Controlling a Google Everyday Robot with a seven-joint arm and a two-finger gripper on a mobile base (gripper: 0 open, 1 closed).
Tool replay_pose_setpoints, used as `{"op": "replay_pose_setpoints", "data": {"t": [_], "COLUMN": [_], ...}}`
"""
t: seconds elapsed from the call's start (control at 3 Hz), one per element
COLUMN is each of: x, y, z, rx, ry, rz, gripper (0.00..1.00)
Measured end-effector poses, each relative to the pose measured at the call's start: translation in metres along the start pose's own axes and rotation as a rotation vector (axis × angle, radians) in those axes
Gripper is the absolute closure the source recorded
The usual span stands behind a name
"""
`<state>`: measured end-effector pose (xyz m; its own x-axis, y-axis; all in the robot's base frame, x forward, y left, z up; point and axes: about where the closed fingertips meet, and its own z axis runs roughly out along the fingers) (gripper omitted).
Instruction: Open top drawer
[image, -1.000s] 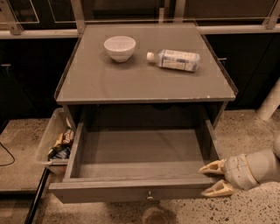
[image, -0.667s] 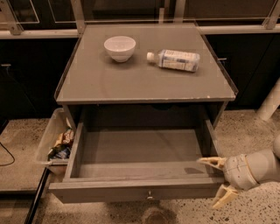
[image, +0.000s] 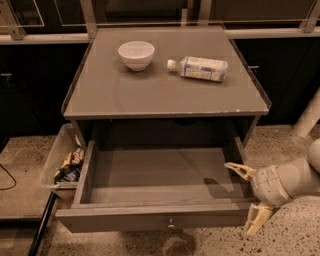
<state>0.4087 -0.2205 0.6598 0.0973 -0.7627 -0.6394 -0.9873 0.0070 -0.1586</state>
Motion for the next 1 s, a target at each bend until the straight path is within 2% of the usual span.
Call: {"op": "replay_pose_setpoints", "data": {"t": [0.67, 1.0], "x": [-0.076, -0.104], "y": [-0.058, -0.079], "z": [-0.077, -0.115], "rx": [0.070, 0.113], "ry": [0.075, 0.117], "rz": [-0.183, -0.245], "gripper": [0.00, 0.00]}}
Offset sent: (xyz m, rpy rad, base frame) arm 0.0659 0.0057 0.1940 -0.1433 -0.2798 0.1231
